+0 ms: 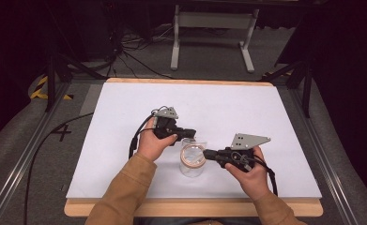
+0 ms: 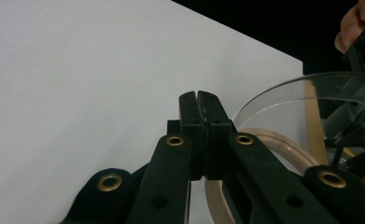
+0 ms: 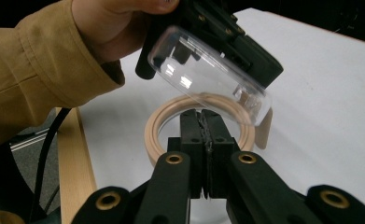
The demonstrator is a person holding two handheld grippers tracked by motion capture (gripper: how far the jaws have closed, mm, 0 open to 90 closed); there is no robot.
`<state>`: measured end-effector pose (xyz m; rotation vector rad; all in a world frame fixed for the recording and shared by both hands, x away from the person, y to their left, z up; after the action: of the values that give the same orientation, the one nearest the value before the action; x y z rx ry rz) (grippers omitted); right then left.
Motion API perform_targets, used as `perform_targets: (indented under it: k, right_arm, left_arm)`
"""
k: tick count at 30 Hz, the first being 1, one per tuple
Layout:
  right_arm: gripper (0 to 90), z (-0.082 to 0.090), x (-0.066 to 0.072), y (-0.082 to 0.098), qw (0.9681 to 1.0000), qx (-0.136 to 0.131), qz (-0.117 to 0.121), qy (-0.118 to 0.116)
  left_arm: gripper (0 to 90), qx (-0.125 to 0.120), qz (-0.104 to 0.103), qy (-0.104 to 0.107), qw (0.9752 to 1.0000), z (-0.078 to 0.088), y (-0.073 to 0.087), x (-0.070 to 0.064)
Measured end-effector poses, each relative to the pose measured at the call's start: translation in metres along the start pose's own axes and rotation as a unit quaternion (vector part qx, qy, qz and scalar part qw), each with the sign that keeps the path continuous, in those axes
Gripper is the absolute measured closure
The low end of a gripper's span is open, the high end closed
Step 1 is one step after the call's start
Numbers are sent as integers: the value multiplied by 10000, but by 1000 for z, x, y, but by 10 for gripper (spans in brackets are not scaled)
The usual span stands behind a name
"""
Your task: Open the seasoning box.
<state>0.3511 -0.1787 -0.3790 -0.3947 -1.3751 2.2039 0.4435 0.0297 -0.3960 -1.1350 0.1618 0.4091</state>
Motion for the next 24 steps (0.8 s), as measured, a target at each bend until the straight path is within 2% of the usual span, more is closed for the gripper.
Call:
perform_targets:
  k: [2, 4, 11, 17, 21, 24]
  right_arm:
    - [895, 1, -1, -1, 10000, -29, 47, 32]
    - [895, 2, -3, -1, 10000, -25, 27, 37]
    - [895, 2, -7, -3, 10000, -18, 6, -57]
    - [895, 0, -11, -6, 9999, -11, 21, -137]
    - [895, -1, -15, -10, 9997, -25, 95, -205]
    - [890, -3, -16, -11, 9992, 115, 211, -334]
  left_arm:
    - [890, -136, -54, -126, 9998, 9, -1, -3]
    - [885, -166, -78, -160, 9997, 17, -2, -5]
    - [855, -193, -116, -496, 9985, 54, 3, -14]
    - [825, -25, -144, -564, 9983, 73, 8, -23]
    - [785, 81, -26, -513, 9986, 85, 17, -29]
    - [749, 103, 79, -553, 9984, 95, 24, -33]
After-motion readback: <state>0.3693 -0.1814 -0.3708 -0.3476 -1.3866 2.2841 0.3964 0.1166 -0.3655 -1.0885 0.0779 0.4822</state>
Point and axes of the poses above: each handheld gripper's, and its own axes: z roughly backward along the jaws, y roughly out of its underside, x roughly to its left, the point moved 3 cm from there along -z, roughly forward along the jaws, and after that the axes turned 6 degrees about y, right-handed, at the moved point
